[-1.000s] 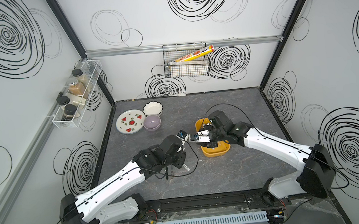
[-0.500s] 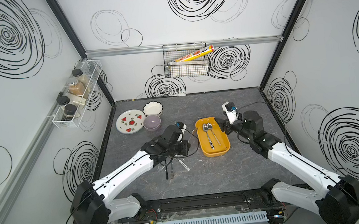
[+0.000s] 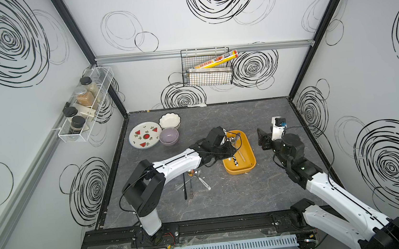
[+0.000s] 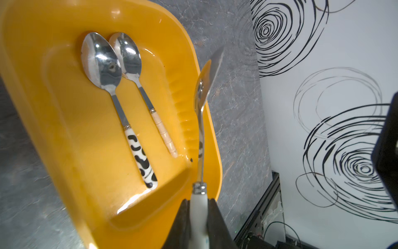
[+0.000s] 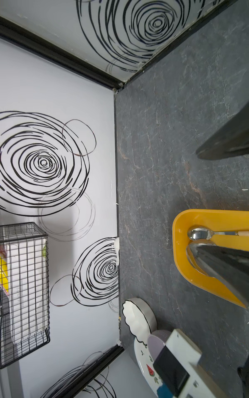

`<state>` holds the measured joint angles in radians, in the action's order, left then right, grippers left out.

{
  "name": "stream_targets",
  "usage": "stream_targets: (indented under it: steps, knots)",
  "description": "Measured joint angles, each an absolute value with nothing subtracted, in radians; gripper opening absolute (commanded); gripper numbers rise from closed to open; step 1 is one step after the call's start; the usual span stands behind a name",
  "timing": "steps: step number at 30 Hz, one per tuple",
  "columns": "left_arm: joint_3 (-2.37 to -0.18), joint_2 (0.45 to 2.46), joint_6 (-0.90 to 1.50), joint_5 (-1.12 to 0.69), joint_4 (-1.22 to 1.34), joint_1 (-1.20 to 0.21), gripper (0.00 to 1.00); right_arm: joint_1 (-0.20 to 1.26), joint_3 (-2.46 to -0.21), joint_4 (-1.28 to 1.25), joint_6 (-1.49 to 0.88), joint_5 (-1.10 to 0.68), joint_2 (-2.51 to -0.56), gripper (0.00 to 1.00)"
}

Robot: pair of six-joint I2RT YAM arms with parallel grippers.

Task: Put the spoon into the storage box
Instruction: Place the spoon in the storage box.

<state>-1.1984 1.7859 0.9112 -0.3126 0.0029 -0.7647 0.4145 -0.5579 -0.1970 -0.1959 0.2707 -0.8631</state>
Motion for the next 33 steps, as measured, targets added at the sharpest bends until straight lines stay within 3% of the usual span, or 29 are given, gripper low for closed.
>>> stream_targets:
  steps: [15,28,33]
  knots:
    - [-1.191,1.948,1.143,-0.381,0.232,-0.743,0.00,0.414,-0.535,-0.221,-0.218,0.273,-0.818,0.67]
    - [-1.274,2.069,1.185,-0.381,0.259,-0.738,0.08,0.414,-0.521,-0.248,-0.221,0.249,-0.815,0.67]
    - [-1.309,2.103,1.188,-0.382,0.241,-0.730,0.17,0.414,-0.514,-0.255,-0.221,0.242,-0.814,0.67]
